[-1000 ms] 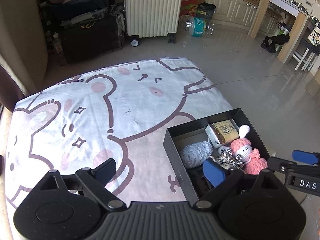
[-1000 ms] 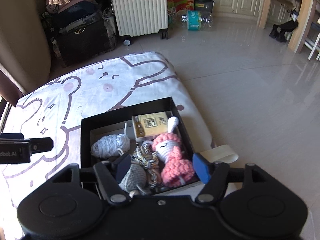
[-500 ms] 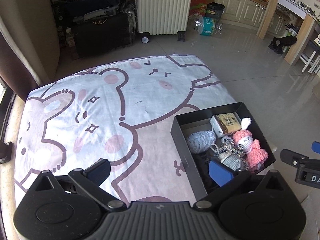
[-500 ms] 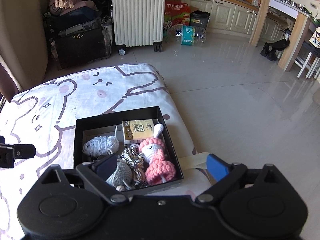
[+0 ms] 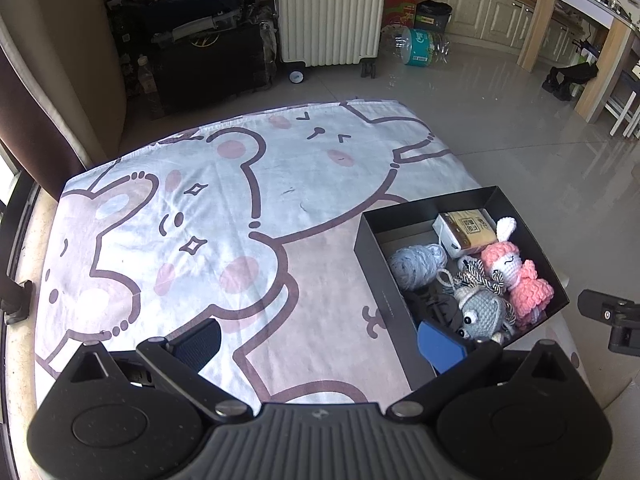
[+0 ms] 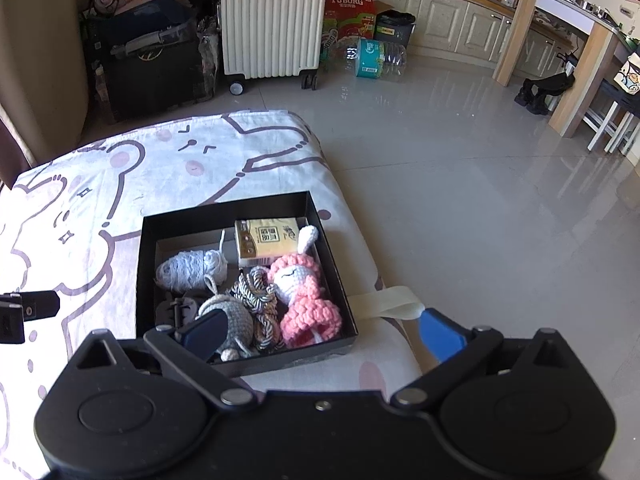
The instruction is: Organize objects
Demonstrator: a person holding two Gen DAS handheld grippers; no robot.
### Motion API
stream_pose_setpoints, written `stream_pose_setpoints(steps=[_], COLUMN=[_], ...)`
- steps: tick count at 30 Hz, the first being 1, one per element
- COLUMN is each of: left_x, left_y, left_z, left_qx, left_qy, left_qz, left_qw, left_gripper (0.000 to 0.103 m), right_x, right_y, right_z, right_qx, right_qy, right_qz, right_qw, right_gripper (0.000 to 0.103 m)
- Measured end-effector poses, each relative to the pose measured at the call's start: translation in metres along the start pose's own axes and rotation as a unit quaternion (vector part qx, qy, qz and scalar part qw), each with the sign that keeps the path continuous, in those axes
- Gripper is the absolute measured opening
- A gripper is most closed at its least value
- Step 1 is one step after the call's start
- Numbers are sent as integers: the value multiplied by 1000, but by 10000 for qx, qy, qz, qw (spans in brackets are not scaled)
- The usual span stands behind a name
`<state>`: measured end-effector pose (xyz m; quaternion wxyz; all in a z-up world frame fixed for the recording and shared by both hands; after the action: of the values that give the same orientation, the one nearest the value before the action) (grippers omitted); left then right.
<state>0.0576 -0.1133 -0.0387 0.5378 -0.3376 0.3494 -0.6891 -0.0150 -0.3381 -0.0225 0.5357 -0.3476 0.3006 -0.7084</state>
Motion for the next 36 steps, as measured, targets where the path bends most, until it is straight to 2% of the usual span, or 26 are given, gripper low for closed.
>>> stream_pose_setpoints(steps=[36], left_x=[7], left_y=[4], left_z=[-3], left_qx=[-27], left_qy=[51], left_qz=[94], left_qw=[9999], left_gripper=[103], right_x=[-1], right_y=[1], right_z=[-3], right_qx=[-62], right_qy=[26], right_qz=[44], right_qw=[10000], right_gripper=[103])
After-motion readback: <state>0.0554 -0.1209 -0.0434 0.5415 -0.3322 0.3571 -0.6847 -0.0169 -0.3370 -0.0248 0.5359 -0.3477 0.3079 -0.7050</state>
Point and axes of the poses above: each gripper's, at about its wrist camera, not at the fingertips, and y roughly the way its jaws point, x to its right, z to its top, the point moved 4 cm from there along y, roughly the way its jaws point, and after that the axes turned 9 degrees about -y, right-handed, at the moved point
